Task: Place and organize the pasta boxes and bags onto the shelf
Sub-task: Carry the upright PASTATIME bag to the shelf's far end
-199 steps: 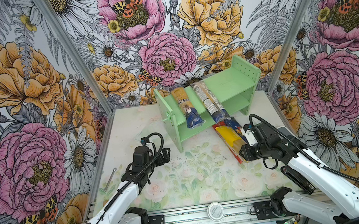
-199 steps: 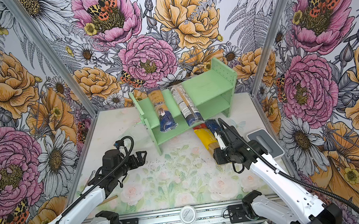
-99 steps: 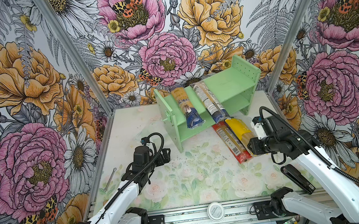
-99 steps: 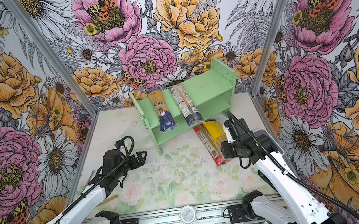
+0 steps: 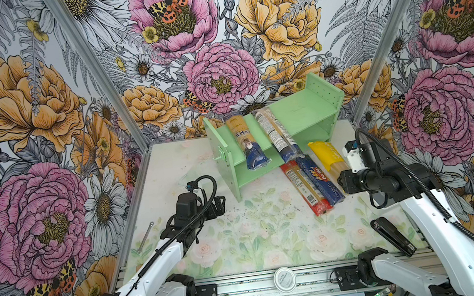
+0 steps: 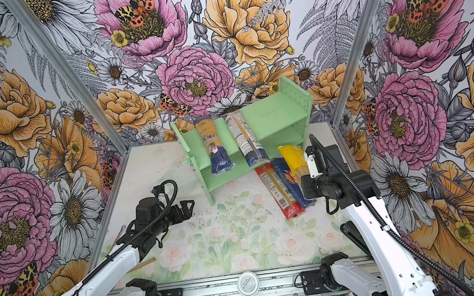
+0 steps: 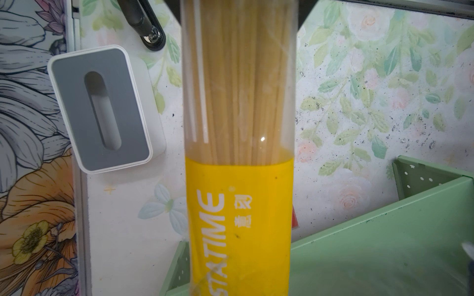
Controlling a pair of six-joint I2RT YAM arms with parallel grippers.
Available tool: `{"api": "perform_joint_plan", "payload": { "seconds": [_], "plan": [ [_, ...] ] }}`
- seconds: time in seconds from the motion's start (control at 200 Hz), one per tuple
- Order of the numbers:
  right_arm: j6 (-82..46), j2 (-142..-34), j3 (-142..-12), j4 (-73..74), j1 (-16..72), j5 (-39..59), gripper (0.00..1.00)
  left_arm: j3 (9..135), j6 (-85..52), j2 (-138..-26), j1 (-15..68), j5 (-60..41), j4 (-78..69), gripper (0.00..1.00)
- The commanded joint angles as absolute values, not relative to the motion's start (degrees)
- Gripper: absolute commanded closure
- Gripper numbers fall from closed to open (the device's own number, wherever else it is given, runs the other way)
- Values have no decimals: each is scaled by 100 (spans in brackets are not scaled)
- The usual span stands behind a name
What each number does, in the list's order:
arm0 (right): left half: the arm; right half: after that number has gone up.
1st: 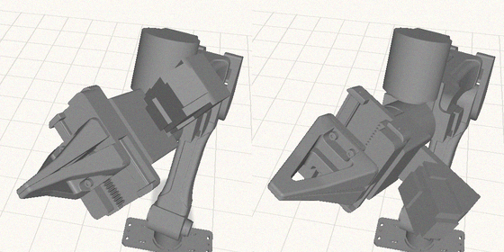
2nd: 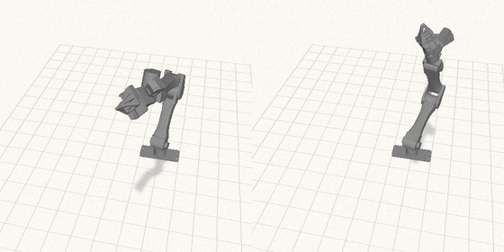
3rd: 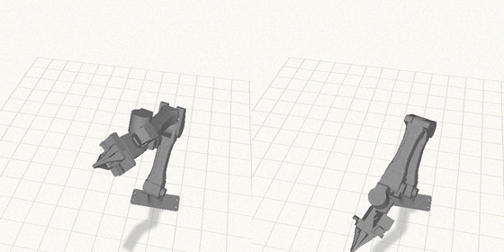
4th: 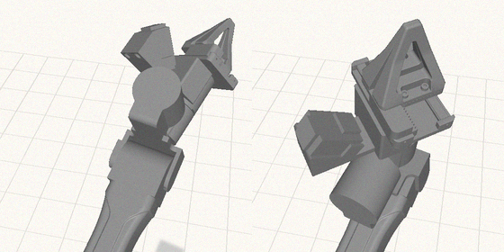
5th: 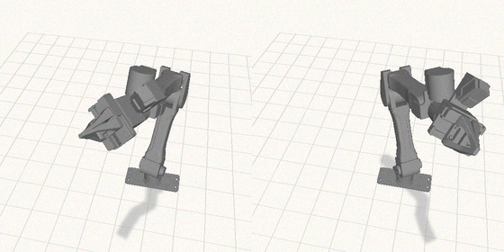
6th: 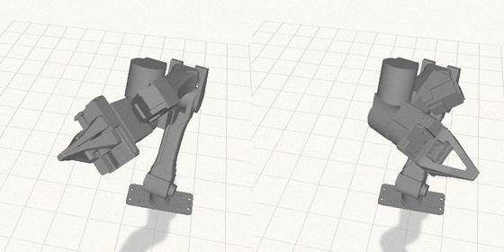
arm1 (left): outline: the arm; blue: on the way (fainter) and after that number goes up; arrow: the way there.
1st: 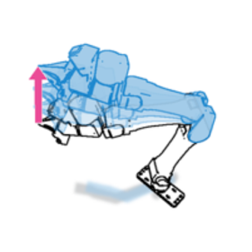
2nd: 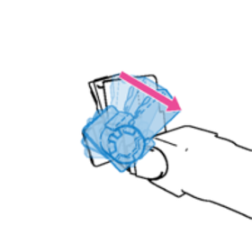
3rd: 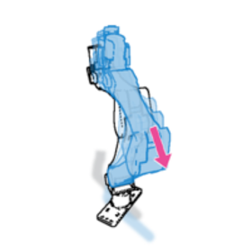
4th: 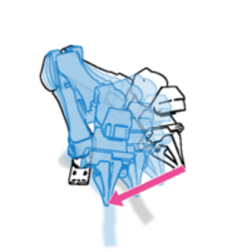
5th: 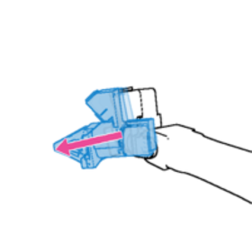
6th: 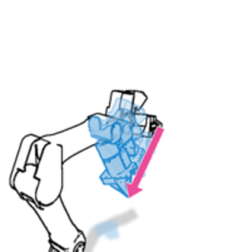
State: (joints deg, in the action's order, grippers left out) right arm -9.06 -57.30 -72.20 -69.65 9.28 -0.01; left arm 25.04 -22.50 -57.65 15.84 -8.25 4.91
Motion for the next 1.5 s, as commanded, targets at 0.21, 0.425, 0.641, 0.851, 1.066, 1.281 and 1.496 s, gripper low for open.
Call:
{"api": "perform_joint_plan", "payload": {
  "seconds": [0.21, 0.425, 0.641, 0.851, 1.066, 1.281, 1.496],
  "plan": [
    [-443, -5864, -8180, -6318, 600, -149, 100, 2544, -2123, -5745, 1521, -901, 427, 1],
    [-172, -6123, -8739, -6297, 496, -113, 100, 2524, -2127, -5756, 1518, -914, 407, 1],
    [-71, -6445, -9231, -6208, 415, 15, 100, 2504, -2127, -5713, 1514, -897, 414, 1],
    [40, -6880, -9809, -6071, 370, 169, 100, 2492, -2132, -5662, 1507, -890, 440, 1],
    [122, -7559, -10582, -5918, 369, 474, 100, 2479, -2145, -5643, 1503, -892, 440, 1],
    [167, -8338, -11411, -5805, 369, 738, 100, 2478, -2130, -5573, 1497, -848, 501, 1],
    [211, -9010, -12193, -5792, 365, 957, 100, 2479, -2119, -5487, 1461, -835, 545, 1]
  ]
}}
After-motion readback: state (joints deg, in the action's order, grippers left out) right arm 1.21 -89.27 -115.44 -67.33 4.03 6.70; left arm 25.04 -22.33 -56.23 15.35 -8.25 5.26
